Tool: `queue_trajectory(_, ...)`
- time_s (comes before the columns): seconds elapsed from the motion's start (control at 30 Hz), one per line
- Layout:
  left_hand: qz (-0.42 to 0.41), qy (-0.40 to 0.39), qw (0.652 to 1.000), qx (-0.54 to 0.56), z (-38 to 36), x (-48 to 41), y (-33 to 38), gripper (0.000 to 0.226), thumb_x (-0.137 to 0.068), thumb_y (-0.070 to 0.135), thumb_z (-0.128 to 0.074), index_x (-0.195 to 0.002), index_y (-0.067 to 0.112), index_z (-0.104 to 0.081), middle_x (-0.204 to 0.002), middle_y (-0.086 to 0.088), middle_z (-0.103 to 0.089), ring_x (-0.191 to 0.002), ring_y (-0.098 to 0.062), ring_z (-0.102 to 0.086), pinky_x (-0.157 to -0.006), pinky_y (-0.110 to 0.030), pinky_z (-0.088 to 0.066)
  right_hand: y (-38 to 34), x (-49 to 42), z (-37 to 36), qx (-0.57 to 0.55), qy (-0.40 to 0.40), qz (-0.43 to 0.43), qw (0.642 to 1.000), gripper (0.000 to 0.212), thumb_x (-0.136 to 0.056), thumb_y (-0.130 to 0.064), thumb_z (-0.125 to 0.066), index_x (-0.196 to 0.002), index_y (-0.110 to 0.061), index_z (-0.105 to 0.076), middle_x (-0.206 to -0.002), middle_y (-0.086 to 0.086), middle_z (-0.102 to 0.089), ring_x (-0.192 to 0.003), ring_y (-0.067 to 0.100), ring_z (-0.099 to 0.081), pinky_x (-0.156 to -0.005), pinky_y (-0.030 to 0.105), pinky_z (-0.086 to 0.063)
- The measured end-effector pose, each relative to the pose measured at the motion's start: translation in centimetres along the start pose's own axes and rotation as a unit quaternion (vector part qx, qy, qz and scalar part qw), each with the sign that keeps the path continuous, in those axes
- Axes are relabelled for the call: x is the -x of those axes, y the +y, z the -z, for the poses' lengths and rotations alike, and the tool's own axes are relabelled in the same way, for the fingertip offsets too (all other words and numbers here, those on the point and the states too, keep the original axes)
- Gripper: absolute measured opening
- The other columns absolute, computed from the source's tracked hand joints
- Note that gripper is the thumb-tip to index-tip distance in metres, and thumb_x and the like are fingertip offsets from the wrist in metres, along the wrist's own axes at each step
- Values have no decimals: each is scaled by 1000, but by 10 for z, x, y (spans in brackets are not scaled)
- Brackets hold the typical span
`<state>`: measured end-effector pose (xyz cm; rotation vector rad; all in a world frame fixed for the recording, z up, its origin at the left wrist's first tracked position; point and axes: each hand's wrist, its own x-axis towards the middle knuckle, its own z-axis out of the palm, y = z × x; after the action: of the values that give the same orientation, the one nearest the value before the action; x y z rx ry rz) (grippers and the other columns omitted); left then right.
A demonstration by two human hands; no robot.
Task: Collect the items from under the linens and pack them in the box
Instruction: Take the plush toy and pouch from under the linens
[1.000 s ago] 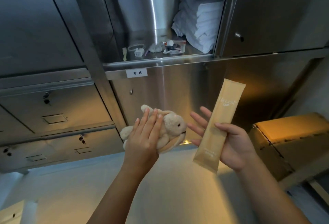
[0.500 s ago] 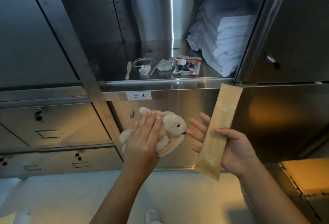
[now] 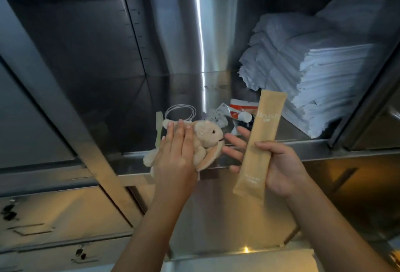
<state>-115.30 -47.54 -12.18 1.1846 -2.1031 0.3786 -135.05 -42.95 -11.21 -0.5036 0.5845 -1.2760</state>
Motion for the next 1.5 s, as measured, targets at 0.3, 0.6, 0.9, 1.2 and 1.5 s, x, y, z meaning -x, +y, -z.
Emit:
queue_trajectory(0.3,39,-54,997,-37,-44,-59,-24,67,-59,-4,-81,-120,-8,-55,-124,-29,-55,-116,-45,-51,-92,-55,-41,-29,-74,6,18,-22,-40,999,47,-80,-12,-39,-126,-14,-51,-122,13,-63,-107,32,-62,-76,48,-55)
queue_trajectory(0.6,201,-136,962,-123,-95,-110,1,62,-96,22,-44,-146,3,-13,-154,-20,-13,-142,-34,-7,-114,-38,-9,-78,-114,27,43,-50,-94,993,48,-78,-13,-42,-124,-14,-53,-119,12,-64,-103,31,-64,-69,44,-57)
queue_trajectory(0.9,313,-227,915,-120,-144,-133,42,53,-100,15,-24,-144,-6,-4,-151,-30,-2,-140,-42,4,-113,-49,-3,-113,-142,50,75,-65,-162,982,50,-77,-14,-41,-127,-12,-51,-117,12,-65,-102,30,-65,-67,43,-58)
queue_trajectory(1.2,207,-199,958,3,-144,-109,35,79,-90,40,-43,-148,12,3,-155,-16,9,-140,-32,19,-109,-45,14,-121,-151,52,88,-58,-185,977,51,-78,-17,-41,-128,-10,-49,-117,14,-65,-102,30,-65,-71,43,-58)
queue_trajectory(1.5,135,-208,968,31,-111,-97,-7,96,-80,63,-47,-148,19,5,-156,-4,15,-133,-15,31,-101,-33,27,-100,-173,32,153,62,-98,981,29,-94,-6,-40,-123,-6,-45,-109,16,-67,-95,27,-67,-80,45,-52)
